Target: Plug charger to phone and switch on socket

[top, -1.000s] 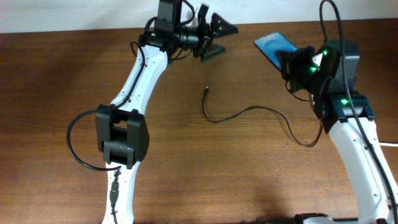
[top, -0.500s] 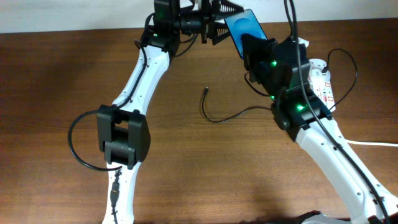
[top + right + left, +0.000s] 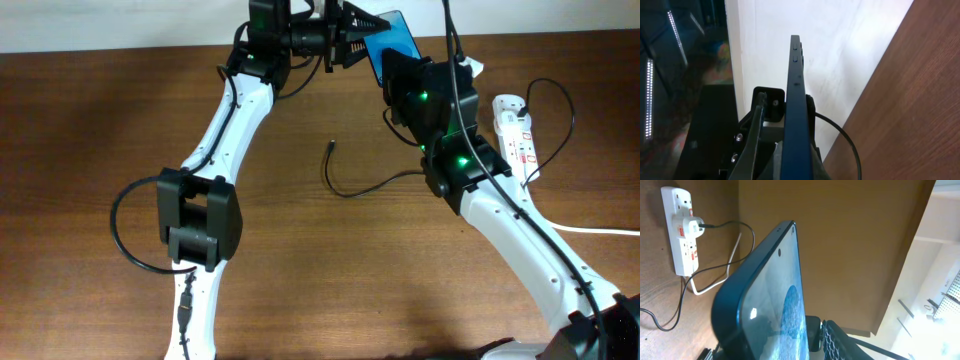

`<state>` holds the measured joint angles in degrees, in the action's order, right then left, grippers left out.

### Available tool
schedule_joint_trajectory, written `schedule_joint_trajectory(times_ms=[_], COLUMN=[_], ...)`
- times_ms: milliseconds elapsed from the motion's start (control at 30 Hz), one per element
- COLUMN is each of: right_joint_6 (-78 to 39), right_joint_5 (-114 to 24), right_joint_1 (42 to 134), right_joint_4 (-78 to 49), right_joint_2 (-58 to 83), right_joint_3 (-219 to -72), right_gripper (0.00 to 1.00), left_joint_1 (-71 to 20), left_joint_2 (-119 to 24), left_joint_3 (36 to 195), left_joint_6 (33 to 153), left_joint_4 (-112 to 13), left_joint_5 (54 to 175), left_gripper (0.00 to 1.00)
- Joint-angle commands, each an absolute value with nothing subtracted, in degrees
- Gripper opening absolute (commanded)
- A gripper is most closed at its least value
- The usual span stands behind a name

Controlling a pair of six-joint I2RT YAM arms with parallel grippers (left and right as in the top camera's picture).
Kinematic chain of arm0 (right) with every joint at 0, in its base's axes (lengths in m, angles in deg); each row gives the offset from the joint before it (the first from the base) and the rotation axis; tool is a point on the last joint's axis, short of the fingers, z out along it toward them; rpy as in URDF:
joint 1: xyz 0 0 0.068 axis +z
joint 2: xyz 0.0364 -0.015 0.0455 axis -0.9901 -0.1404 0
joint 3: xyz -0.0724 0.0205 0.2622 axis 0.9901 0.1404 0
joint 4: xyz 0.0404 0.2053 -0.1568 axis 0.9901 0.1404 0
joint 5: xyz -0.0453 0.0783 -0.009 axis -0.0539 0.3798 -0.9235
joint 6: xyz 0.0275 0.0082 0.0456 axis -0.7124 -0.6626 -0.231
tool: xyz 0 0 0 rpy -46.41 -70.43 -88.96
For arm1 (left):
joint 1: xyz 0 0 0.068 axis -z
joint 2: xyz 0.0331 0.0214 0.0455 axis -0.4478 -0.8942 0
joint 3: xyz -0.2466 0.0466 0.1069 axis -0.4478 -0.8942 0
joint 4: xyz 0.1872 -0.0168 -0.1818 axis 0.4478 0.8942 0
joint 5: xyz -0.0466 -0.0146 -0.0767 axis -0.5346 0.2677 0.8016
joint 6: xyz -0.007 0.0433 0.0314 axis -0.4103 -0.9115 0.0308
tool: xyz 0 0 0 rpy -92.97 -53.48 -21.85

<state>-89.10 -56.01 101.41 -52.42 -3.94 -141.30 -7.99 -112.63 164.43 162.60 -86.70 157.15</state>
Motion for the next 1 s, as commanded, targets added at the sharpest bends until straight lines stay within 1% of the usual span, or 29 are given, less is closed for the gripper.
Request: schedule_joint_trajectory(times_ms=[0, 67, 233, 267, 300, 333, 500, 533, 600, 767, 833, 867, 967], right_joint_6=[-88.90, -88.92, -88.90, -88.90, -88.90, -88.90, -88.88, -88.88, -88.86, -88.83, -88.20, -88.20, -88.16], right_joint_5=[-51.18, -49.54, -46.96, -46.76, -46.50, -46.19, -46.09, -46.09, -46.13, -45.80, -45.65, -45.65, -44.88], right_joint_1=[101.89, 101.92, 101.92, 101.92, 101.89, 101.89, 101.83, 101.78, 101.76, 99.01, 97.76, 97.11, 95.07], right_joint_4=[-52.21, -52.21, -52.21, -52.21, -52.21, -52.18, -52.18, -52.21, -52.18, -49.98, -48.75, -47.55, -44.49], right_joint_2=[-4.88, -4.88, -4.88, -4.88, -4.86, -4.88, -4.88, -4.88, -4.88, -4.86, -4.86, -4.86, -4.86], right_joint_3=[-142.04, -142.04, -142.04, -142.04, -142.04, -142.04, -142.04, -142.04, -142.04, -142.04, -142.04, -142.04, -142.04], right_gripper=[0.04, 0.04, 0.04, 0.04, 0.04, 0.04, 0.04, 0.05, 0.10, 0.11, 0.23, 0.25, 0.25], left_joint_1=[-7.11, -7.09, -7.09, -7.09, -7.09, -7.09, -6.72, -6.79, -7.07, -7.64, -7.95, -8.34, -9.04], left_joint_2=[-112.06, -112.06, -112.06, -112.06, -112.06, -112.06, -112.06, -112.06, -112.06, -112.06, -112.06, -112.06, -112.06], left_joint_3=[165.24, 165.24, 165.24, 165.24, 165.24, 165.24, 165.24, 165.24, 165.24, 165.24, 165.24, 165.24, 165.24], left_joint_6=[162.53, 162.53, 162.53, 162.53, 162.53, 162.53, 162.53, 162.53, 162.46, 160.04, 157.42, 156.56, 153.00], left_joint_4=[-87.47, -87.47, -87.47, -87.47, -87.47, -87.47, -87.47, -87.47, -87.49, -87.45, -87.25, -86.64, -82.01], left_joint_5=[157.83, 157.83, 157.79, 157.79, 157.79, 157.63, 156.21, 156.08, 156.04, 156.02, 155.65, 155.67, 155.65], left_gripper=[0.30, 0.25, 0.26, 0.22, 0.14, 0.00, 0.00, 0.00, 0.00, 0.00, 0.00, 0.00, 0.00])
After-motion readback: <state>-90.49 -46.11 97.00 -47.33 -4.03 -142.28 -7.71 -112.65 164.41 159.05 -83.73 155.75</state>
